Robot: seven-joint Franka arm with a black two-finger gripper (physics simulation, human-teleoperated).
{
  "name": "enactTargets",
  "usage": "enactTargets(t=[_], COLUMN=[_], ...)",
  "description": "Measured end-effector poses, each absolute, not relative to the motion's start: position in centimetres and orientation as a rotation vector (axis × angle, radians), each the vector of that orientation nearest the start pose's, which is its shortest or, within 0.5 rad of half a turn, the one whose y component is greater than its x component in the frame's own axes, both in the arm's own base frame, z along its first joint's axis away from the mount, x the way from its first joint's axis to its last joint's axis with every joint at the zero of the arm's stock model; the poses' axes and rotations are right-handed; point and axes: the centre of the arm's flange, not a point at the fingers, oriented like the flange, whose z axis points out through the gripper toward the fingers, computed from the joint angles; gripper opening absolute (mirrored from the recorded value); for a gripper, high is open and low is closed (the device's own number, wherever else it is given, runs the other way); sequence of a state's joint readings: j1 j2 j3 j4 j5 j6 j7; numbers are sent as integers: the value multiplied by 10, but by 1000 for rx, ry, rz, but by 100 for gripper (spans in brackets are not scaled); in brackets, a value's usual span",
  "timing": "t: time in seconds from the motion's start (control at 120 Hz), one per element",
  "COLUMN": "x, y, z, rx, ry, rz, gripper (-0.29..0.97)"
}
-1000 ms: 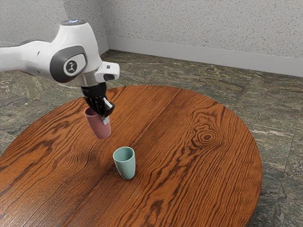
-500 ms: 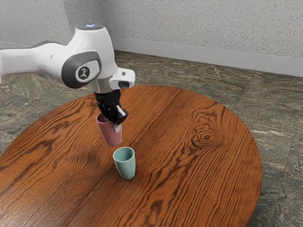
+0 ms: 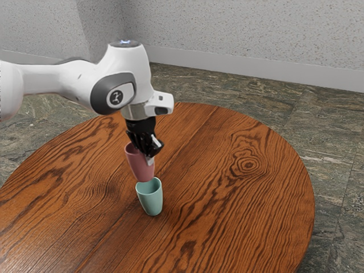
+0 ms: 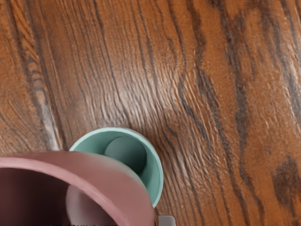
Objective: Place the left cup onto the right cup
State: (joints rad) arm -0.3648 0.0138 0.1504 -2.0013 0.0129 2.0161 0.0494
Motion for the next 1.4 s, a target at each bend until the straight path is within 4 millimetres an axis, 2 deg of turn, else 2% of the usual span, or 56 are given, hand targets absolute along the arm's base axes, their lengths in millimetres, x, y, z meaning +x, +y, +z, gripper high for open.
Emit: enactTargets(t=[0.183,0.725,0.875,1.125,1.4], x=[544,548,545,544,545], y=[-119,-118,-122,-135,-132], z=[449,427,416,410,400], rx=[-3080,-3061,-3061,-3064,-3064], ry=[428,421,428,453,439], rz=[-13,-4,16,5,20], gripper=[-10,-10,-10,-10,-10])
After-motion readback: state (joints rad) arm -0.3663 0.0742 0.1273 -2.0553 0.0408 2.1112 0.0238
